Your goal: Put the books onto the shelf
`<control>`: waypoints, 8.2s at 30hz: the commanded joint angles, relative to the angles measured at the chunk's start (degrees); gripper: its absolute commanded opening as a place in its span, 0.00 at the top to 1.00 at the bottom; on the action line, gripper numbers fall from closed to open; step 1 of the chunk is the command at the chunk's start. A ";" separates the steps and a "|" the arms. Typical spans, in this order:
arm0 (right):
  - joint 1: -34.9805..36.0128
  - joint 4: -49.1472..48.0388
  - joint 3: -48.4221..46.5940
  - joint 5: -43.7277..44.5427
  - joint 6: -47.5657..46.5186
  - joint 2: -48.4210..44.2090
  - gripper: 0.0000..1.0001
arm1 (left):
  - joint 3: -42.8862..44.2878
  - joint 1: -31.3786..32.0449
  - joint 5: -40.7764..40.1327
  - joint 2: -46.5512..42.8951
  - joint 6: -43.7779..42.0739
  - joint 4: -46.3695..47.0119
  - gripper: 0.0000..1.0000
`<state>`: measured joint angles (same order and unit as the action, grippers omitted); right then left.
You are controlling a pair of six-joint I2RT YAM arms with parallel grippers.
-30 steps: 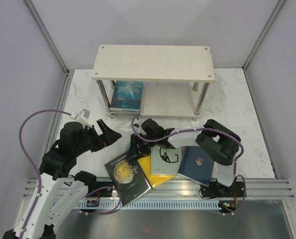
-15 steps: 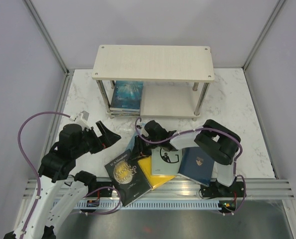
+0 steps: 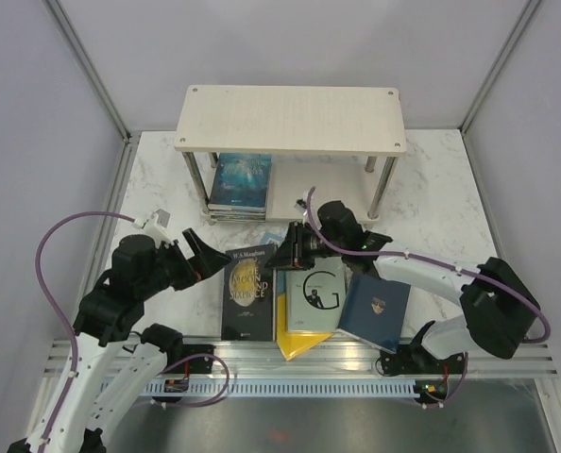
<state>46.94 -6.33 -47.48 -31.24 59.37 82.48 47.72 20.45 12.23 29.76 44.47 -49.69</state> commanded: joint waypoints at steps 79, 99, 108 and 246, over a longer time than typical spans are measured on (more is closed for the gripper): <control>-4.23 -31.11 7.94 -10.15 26.23 -15.07 0.51 | -29.00 -0.85 8.79 5.57 31.46 63.05 0.98; -7.02 -17.40 4.42 -1.01 17.79 -14.46 1.00 | -16.45 -1.37 5.44 2.24 16.90 34.52 0.16; -9.05 -17.84 -7.18 -1.36 15.33 -3.39 1.00 | -10.81 -1.46 3.51 -2.42 11.79 23.51 0.00; -20.31 28.55 18.32 13.23 -22.99 -15.93 0.66 | -20.21 24.20 25.13 63.15 29.09 110.17 0.98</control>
<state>26.04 17.91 -29.89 -20.08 37.63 67.02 25.63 43.13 30.65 95.44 69.73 46.59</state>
